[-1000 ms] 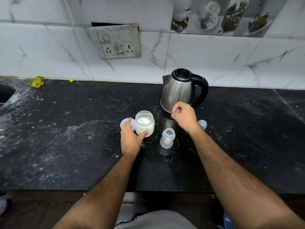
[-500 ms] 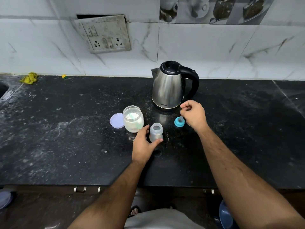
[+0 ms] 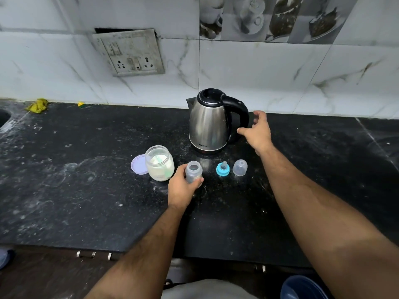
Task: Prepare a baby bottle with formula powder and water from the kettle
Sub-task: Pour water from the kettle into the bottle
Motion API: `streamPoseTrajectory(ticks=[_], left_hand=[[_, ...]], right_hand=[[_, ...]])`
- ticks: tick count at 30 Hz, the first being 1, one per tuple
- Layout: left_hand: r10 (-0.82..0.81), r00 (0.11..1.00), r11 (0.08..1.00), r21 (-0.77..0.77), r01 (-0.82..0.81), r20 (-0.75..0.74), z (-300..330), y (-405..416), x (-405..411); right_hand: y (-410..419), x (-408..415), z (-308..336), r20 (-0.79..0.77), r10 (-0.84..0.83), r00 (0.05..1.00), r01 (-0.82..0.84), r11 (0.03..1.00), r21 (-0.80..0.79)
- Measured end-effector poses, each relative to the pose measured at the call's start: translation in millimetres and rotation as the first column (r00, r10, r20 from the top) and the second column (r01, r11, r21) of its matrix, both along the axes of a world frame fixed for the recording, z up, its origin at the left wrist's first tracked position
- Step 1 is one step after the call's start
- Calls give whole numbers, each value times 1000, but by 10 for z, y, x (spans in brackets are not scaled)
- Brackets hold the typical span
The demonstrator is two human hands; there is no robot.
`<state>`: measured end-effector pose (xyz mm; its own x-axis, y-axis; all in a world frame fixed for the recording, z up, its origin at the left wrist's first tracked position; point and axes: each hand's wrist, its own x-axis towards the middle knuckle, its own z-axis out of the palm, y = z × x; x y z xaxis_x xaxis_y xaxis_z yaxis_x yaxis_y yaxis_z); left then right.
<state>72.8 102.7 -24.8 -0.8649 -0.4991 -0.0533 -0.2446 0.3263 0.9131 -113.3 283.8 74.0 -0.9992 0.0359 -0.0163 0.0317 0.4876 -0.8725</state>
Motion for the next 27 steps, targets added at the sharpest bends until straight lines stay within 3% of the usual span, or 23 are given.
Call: streamPoseTrajectory(ticks=[5, 11, 17, 27], left_hand=[[12, 1000, 999, -30, -11, 26, 20, 35, -100], [4, 999, 1000, -20, -3, 44, 33, 26, -116], [43, 998, 999, 5, -43, 39, 21, 63, -129], [51, 997, 999, 1, -51, 61, 25, 67, -144]], right_hand=[[-72, -294, -13, 72, 136, 988, -126, 985, -121], [-119, -494, -78, 92, 127, 988, -113, 983, -144], [-141, -438, -106, 93, 193, 977, -162, 949, -270], [-296, -135, -134, 108, 58, 992, -11, 920, -391]])
